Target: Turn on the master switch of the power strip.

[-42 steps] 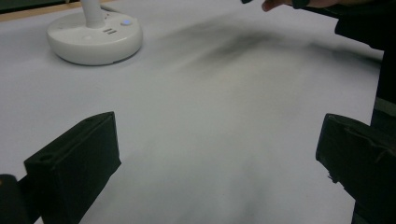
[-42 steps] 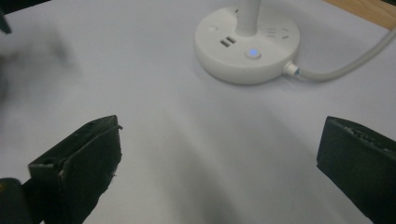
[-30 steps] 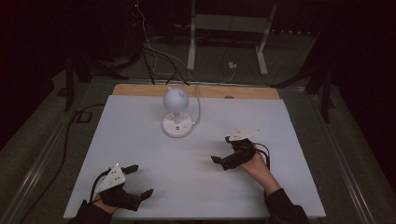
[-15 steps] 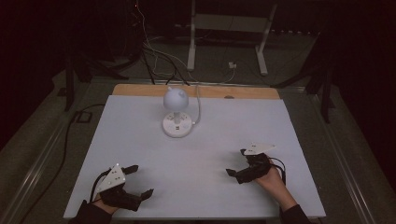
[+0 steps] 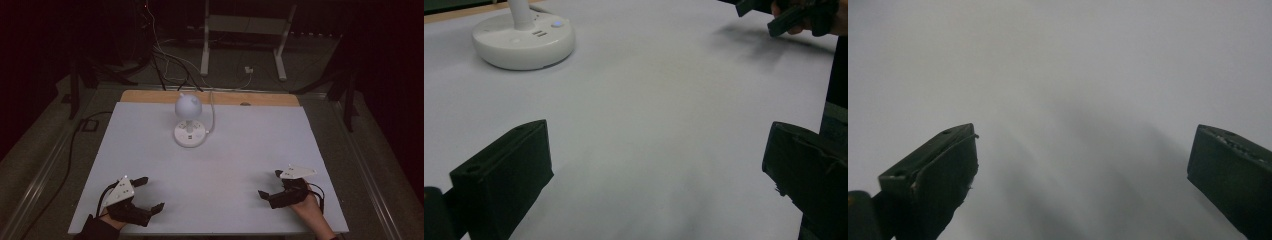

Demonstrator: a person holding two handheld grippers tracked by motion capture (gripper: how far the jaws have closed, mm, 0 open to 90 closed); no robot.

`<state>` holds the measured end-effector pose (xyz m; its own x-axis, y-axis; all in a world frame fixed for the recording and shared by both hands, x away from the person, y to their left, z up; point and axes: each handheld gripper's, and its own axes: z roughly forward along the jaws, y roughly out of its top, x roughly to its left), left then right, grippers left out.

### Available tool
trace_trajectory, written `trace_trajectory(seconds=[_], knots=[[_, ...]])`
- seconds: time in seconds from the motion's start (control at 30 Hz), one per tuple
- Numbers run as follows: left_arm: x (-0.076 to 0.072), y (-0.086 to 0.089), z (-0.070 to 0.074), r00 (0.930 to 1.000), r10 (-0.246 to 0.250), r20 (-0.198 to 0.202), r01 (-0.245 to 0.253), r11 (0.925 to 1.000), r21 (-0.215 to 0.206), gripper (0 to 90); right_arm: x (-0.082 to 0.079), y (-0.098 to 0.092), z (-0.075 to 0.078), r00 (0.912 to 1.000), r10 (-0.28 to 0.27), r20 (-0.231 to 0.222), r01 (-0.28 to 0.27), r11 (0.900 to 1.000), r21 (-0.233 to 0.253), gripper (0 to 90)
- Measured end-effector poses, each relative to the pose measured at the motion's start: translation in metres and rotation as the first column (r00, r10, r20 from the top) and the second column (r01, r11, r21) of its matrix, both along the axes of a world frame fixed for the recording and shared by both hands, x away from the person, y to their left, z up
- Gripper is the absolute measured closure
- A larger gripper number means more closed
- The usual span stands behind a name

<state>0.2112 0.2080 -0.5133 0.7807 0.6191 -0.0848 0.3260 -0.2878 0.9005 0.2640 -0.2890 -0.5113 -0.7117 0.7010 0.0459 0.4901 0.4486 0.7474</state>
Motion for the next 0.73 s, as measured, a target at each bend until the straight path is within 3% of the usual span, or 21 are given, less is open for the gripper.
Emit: trace_trajectory(seconds=[0.37,0.73], knots=[[0.000,0.000,0.000,1.0000,-0.003,0.001,0.003,1.0000,-0.003,0.2,-0.018,-0.021,-0.009,0.9988,-0.049,0.005,0.049,0.997,-0.062,0.0],[0.000,0.000,0.000,1.0000,-0.004,0.002,0.004,1.0000,-0.004,0.2,-0.017,-0.021,-0.012,0.9991,-0.043,-0.003,0.042,0.997,-0.067,0.0]])
